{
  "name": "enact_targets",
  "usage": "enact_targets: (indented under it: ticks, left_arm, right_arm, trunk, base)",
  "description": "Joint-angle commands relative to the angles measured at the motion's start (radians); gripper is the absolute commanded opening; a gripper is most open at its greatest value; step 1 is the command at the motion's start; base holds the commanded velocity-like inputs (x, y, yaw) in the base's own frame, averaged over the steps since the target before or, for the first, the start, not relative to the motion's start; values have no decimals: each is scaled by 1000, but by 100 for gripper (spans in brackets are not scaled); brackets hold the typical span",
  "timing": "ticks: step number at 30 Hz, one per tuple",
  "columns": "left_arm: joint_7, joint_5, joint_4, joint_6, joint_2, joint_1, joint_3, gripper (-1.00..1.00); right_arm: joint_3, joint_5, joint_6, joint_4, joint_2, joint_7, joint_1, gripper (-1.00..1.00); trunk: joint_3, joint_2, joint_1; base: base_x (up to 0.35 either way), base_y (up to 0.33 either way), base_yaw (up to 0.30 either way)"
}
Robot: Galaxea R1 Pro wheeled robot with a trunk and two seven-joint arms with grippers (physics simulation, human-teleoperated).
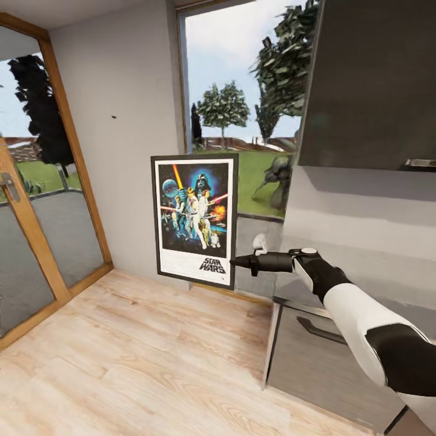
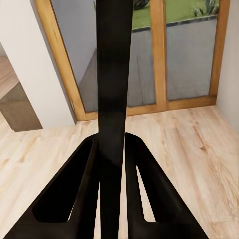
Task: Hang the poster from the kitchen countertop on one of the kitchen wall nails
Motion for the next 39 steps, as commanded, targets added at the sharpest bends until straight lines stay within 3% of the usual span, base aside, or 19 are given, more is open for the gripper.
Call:
enact_targets:
  ticks: [1,28,39]
  left_arm:
    - [-6,10,0,2,0,0,0,100]
    - [-6,10,2,2,1,0,0,100]
    - [-6,9,2,1,1,0,0,100]
  right_arm:
    - [6,-12,14,0,-1,4,-1,-100]
    - [6,-11,16,0,1,2,-1,-100]
    - [8,-11,18,0,3,2,-1,-100]
  trunk:
    - [-2,-2,1]
    - [-1,-2,1]
    - [9,-2,1]
  base:
    - [162,338,0]
    - [190,309,-2]
    - [91,214,-179]
